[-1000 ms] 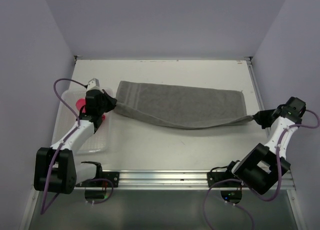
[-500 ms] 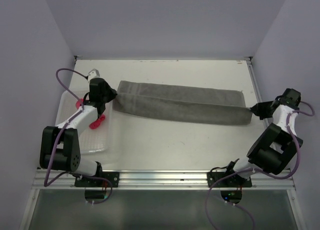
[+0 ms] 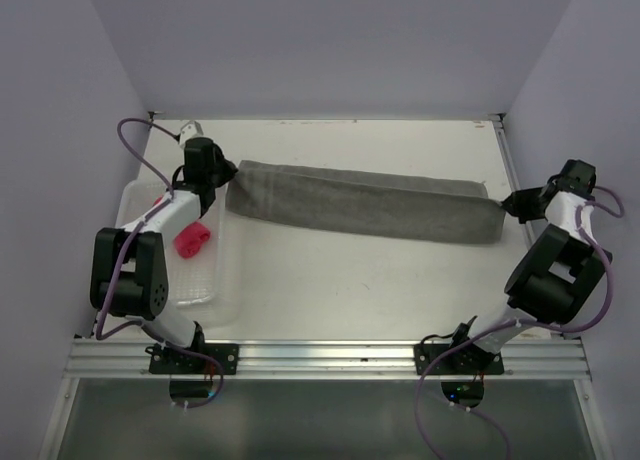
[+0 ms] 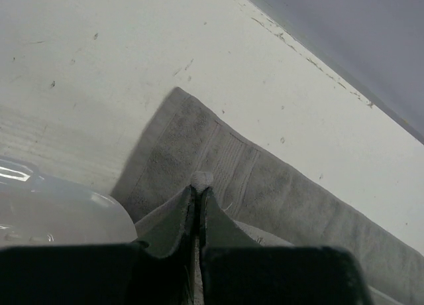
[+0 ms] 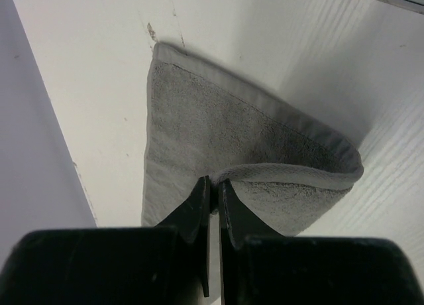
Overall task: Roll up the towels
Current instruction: Fold the towel
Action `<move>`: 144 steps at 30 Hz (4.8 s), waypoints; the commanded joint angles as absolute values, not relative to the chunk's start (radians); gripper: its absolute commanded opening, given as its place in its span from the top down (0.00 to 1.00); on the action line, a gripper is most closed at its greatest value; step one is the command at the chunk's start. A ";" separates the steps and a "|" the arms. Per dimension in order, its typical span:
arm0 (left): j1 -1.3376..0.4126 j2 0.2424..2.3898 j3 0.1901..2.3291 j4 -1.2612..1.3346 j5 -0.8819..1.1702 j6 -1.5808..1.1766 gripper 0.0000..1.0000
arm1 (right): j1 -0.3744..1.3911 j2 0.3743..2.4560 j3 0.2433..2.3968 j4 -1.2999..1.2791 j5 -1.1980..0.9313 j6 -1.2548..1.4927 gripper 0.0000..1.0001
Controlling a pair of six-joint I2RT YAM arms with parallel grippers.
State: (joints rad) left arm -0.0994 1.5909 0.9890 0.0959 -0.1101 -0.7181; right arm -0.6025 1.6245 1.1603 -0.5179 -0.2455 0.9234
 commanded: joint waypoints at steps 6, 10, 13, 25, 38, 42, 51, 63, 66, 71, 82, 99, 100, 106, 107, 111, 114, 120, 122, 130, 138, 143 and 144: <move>-0.100 1.654 1.075 0.126 -0.175 -0.690 1.00 | -0.603 1.710 1.244 -0.402 -0.229 0.966 1.00; -0.100 1.681 1.100 0.126 -0.178 -0.683 1.00 | -0.578 1.738 1.264 -0.365 -0.221 0.985 1.00; -0.100 1.701 1.123 0.126 -0.189 -0.675 1.00 | -0.554 1.759 1.284 -0.351 -0.210 0.997 1.00; -0.100 1.779 1.181 0.133 -0.196 -0.652 1.00 | -0.515 1.842 1.344 -0.342 -0.183 1.002 1.00; -0.100 1.845 1.210 0.170 -0.170 -0.626 0.92 | -0.491 1.940 1.425 -0.360 -0.205 0.980 0.97; -0.103 1.870 1.219 0.210 -0.133 -0.615 0.64 | -0.488 1.974 1.436 -0.347 -0.222 0.980 0.68; -0.115 1.884 1.267 0.181 -0.147 -0.578 0.44 | -0.488 1.994 1.482 -0.380 -0.233 0.931 0.54; -0.115 1.795 1.252 0.164 -0.068 -0.554 0.34 | -0.499 1.910 1.493 -0.552 -0.167 0.637 0.53; -0.115 1.744 1.269 0.135 -0.040 -0.529 0.28 | -0.499 1.850 1.439 -0.561 -0.092 0.588 0.51; -0.115 1.683 1.307 0.045 -0.005 -0.489 0.24 | -0.497 1.796 1.358 -0.548 -0.051 0.491 0.42; -0.117 1.461 1.292 -0.198 0.201 -0.419 0.18 | -0.408 1.819 1.293 -0.495 -0.014 0.348 0.35; -0.348 1.272 1.112 -0.195 -0.021 -0.301 0.09 | -0.365 1.908 1.387 -0.529 0.152 0.226 0.40; -0.354 1.269 1.112 -0.193 -0.023 -0.299 0.08 | -0.361 1.916 1.393 -0.525 0.156 0.219 0.41; -0.419 1.252 1.117 -0.210 -0.123 -0.270 0.07 | -0.356 1.954 1.382 -0.462 0.143 0.195 0.48; -0.428 1.250 1.115 -0.212 -0.138 -0.267 0.06 | -0.356 1.962 1.384 -0.457 0.132 0.195 0.49; -0.453 1.255 1.114 -0.209 -0.152 -0.258 0.05 | -0.356 2.000 1.378 -0.449 0.117 0.183 0.53; -0.453 1.259 1.114 -0.209 -0.155 -0.258 0.05 | -0.357 2.017 1.377 -0.458 0.118 0.178 0.57; -0.453 1.273 1.118 -0.213 -0.155 -0.258 0.05 | -0.353 2.025 1.377 -0.485 0.100 0.155 0.65; -0.453 1.273 1.120 -0.215 -0.156 -0.256 0.05 | -0.353 2.048 1.399 -0.511 0.075 0.158 0.68; -0.451 1.275 1.120 -0.216 -0.160 -0.255 0.04 | -0.356 2.085 1.445 -0.621 0.032 0.175 0.76; -0.451 1.250 1.112 -0.209 -0.176 -0.245 0.04 | -0.354 2.043 1.434 -0.646 0.040 0.176 0.98; -0.451 1.244 1.108 -0.204 -0.169 -0.245 0.04 | -0.354 1.987 1.416 -0.664 0.026 0.204 1.00; -0.451 1.244 1.108 -0.204 -0.170 -0.245 0.04 | -0.353 1.974 1.413 -0.664 0.029 0.207 1.00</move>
State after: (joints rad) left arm -0.4519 1.2808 1.1141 -0.2192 -0.1593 -0.2680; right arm -0.3573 2.0289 1.4448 -0.5682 0.0349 0.1898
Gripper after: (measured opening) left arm 0.957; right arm 0.073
